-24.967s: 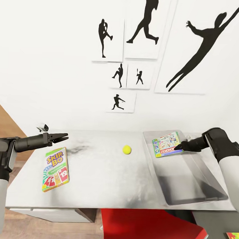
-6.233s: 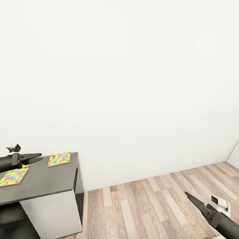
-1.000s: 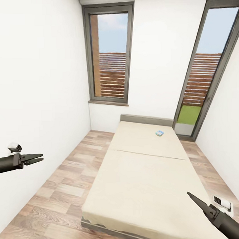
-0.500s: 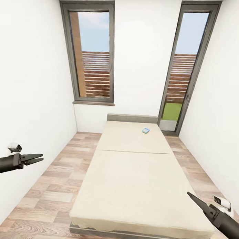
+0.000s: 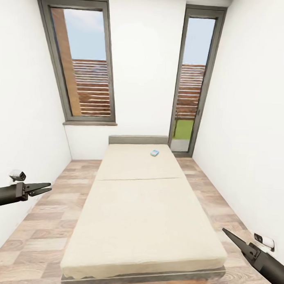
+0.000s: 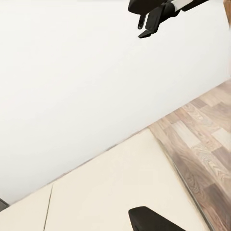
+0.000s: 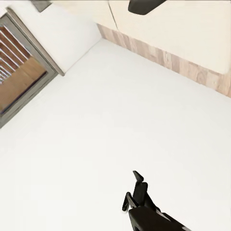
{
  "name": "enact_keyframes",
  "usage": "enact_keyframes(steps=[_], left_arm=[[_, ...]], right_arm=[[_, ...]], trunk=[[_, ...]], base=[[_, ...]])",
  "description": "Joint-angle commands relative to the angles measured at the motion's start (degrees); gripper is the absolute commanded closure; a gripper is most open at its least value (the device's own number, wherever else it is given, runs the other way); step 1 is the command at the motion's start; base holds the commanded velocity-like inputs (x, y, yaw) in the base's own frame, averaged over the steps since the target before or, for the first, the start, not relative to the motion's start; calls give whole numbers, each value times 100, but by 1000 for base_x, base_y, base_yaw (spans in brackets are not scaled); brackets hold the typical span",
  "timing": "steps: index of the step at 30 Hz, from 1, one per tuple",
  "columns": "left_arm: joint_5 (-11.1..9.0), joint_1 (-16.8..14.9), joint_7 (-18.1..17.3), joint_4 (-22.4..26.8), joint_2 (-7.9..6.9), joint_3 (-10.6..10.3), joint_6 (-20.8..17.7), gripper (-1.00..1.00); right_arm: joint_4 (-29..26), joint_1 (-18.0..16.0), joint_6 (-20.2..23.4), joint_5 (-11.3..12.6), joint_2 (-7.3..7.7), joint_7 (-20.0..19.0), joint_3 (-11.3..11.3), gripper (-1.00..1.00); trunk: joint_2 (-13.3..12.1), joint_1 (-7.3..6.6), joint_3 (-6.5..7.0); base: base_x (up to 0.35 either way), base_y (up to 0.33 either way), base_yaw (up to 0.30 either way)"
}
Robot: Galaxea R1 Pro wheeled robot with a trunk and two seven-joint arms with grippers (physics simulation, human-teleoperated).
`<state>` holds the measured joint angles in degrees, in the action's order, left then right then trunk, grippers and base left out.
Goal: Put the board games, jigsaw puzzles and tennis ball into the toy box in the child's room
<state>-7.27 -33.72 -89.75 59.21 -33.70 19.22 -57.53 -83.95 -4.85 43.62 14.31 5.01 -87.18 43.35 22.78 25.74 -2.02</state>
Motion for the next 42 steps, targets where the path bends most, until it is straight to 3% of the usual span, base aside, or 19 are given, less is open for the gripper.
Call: enact_keyframes(steps=[1,12,16,19,25,33,42], left_arm=[[6,-3,-25,4,-1,-1,-60,-100],[12,-3,-25,3,36,-6,-56,-100],[17,-3,-25,3,58,-6,-56,-100],[21,-3,-25,4,75,-6,-56,-100],[26,-3,-25,3,81,-4,-56,-100],[38,-3,-25,3,86,-6,-56,-100],[55,-3,-25,3,113,-4,-56,-100]], right_arm=[[2,-7,62,4,0,-18,3,-100],[-2,-21,123,-52,-33,203,-2,-100],[-5,-22,126,-61,-55,462,-12,-100],[-7,-21,130,-76,-67,873,-44,-100],[-6,-51,159,-62,-69,1226,-76,-100],[-44,-66,262,-82,-77,1356,-137,-100],[-87,-68,307,-97,-79,1394,-397,-100]], trunk=[[14,4,-15],[14,4,-37],[14,4,-38],[14,4,-39],[14,4,-39],[14,4,-39],[14,4,-39]], base=[[0,-253,-271],[0,-281,-135],[0,-293,-23],[0,-295,-8],[3,-271,-3],[54,-102,-1],[111,-172,114]])
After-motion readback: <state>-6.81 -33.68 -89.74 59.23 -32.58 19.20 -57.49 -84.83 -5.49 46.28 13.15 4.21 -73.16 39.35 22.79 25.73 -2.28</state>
